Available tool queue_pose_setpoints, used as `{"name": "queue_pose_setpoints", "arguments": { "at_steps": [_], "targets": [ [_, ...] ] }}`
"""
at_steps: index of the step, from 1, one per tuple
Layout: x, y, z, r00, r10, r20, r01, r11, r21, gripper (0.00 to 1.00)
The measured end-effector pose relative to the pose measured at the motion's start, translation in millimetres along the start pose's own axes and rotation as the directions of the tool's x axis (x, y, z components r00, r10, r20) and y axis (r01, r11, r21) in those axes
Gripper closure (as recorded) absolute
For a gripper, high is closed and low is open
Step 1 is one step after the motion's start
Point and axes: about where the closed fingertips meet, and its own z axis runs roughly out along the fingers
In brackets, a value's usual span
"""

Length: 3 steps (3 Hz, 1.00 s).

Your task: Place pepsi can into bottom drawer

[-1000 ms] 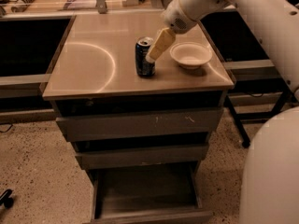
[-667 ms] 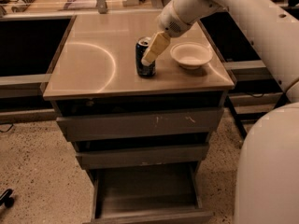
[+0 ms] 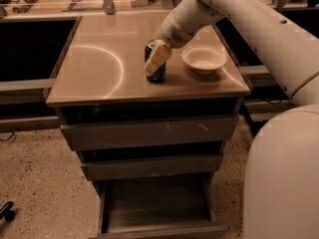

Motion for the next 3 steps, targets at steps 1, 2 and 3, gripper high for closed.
{"name": "queue_pose_setpoints", "arguments": {
  "at_steps": [1, 2, 3],
  "targets": [
    [0.1, 0.1, 0.2, 1.0, 0.0, 0.0, 0.0, 1.0, 0.0, 0.42],
    [0.1, 0.1, 0.2, 1.0, 0.0, 0.0, 0.0, 1.0, 0.0, 0.65],
    [-1.7, 9.0, -3.6, 1.0, -0.015, 0.003, 0.015, 0.9998, -0.013, 0.89]
  ]
}}
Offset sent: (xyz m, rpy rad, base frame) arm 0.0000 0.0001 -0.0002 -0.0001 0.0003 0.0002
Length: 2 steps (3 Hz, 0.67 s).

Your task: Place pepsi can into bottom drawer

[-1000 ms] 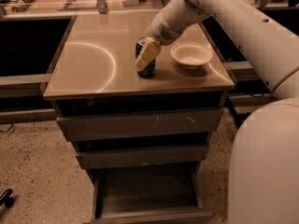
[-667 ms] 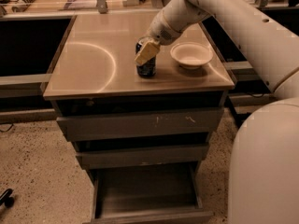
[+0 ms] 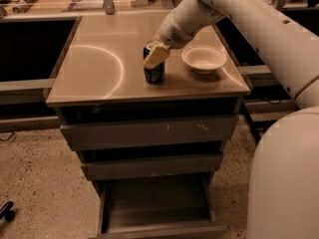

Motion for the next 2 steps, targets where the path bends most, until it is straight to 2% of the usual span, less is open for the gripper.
{"name": "queue_pose_setpoints", "arguments": {
  "at_steps": [1, 2],
  "targets": [
    [-3.3, 34.1, -16.4, 0.999, -0.042, 0.031, 0.043, 0.9984, -0.038, 1.0],
    [-3.8, 85.1, -41.6, 0.994, -0.085, 0.068, 0.09, 0.993, -0.076, 1.0]
  ]
}}
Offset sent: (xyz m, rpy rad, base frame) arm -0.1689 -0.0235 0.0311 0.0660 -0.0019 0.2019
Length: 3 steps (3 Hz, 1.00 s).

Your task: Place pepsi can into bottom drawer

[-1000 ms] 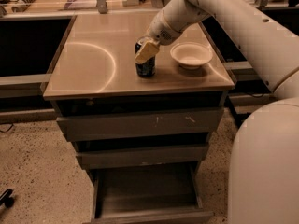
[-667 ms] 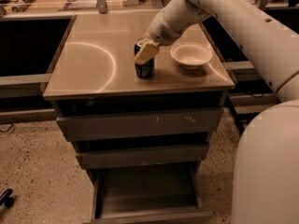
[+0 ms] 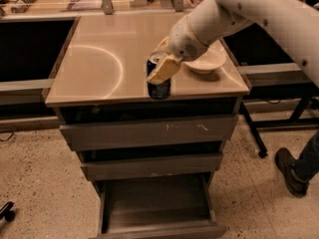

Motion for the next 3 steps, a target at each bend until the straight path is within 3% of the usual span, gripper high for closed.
{"name": "queue_pose_setpoints", "arguments": {
  "at_steps": [1, 2, 3],
  "targets": [
    [-1.7, 70.7, -28.4, 1.0, 0.002, 0.016, -0.002, 0.9991, -0.043, 1.0],
    [-2.0, 70.6, -28.3, 1.0, 0.002, 0.016, -0.001, 0.999, -0.044, 1.0],
    [15.0, 90.4, -5.3, 1.0, -0.007, 0.019, 0.008, 0.9982, -0.06, 1.0]
  ]
}}
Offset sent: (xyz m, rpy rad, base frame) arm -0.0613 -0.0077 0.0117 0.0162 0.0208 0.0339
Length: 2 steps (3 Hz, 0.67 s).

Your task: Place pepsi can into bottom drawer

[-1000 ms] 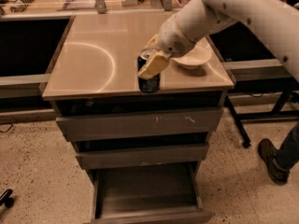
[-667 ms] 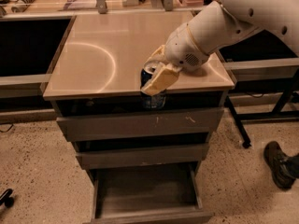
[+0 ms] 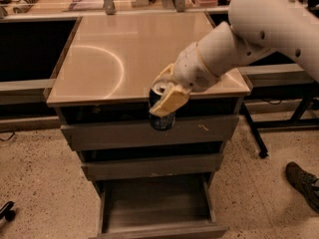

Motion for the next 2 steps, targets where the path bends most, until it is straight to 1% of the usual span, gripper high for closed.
{"name": "queue_pose_setpoints", "arguments": {
  "at_steps": [1, 2],
  "targets": [
    [29.2, 34.7, 41.8, 0.998, 0.002, 0.066, -0.003, 1.0, 0.008, 1.0],
    [88.1, 74.1, 101.0, 0.994, 0.058, 0.098, -0.056, 0.9981, -0.028, 1.0]
  ]
}}
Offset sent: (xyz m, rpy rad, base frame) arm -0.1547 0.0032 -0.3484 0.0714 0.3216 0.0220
